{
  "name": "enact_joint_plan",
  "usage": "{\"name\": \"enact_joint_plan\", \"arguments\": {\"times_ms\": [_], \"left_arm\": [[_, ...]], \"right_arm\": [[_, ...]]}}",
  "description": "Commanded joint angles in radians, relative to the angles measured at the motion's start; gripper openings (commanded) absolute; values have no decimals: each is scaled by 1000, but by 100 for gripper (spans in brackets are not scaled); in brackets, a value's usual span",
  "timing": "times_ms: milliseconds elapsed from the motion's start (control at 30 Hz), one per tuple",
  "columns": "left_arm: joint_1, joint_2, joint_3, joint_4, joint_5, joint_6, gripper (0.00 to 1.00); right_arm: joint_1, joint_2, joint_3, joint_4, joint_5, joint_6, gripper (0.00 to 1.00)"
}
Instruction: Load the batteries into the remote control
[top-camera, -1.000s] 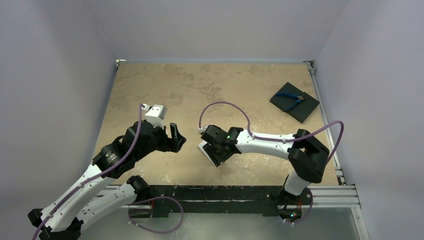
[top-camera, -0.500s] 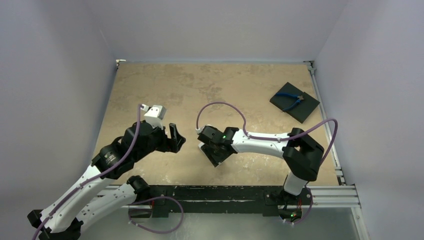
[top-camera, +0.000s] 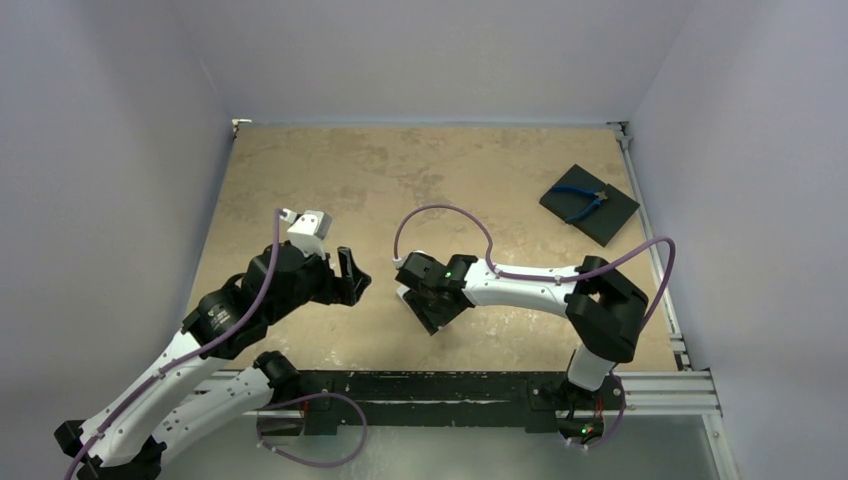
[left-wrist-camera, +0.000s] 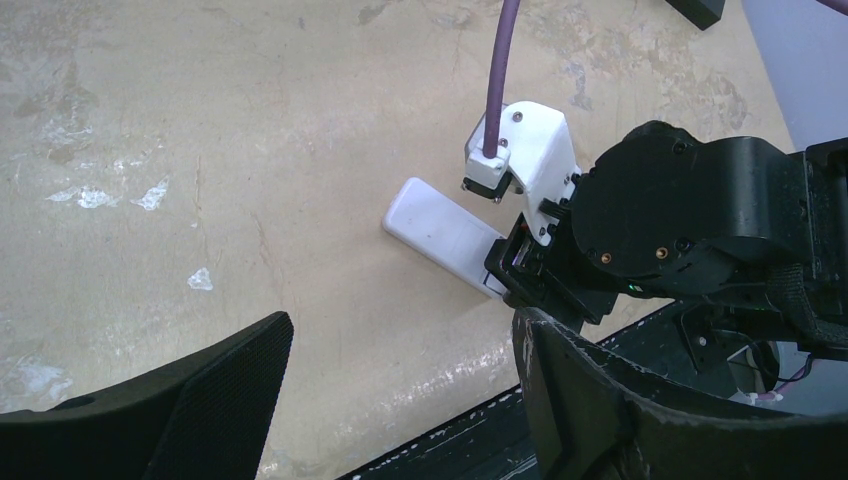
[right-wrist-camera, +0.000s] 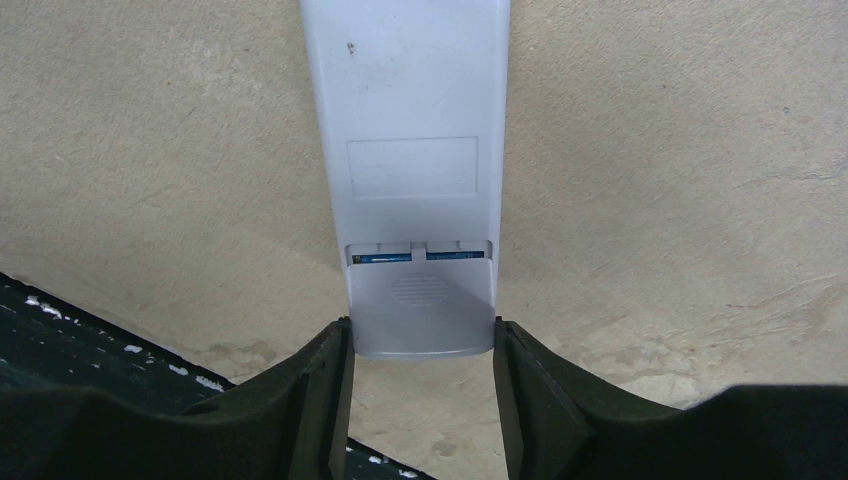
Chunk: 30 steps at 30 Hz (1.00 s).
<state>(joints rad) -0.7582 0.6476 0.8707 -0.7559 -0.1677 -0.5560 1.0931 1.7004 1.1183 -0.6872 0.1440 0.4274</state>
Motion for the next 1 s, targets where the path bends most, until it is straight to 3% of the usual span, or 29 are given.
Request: {"name": "enact_joint_plan", "arguments": {"times_ms": [0, 967], "left_arm": [[6, -8, -4, 33, 4, 7, 81], [7, -16, -7, 39, 14, 10, 81]], "right_arm": [[7, -23, 14, 5, 24, 20, 17], [4, 66, 90, 3, 24, 20, 20]]}}
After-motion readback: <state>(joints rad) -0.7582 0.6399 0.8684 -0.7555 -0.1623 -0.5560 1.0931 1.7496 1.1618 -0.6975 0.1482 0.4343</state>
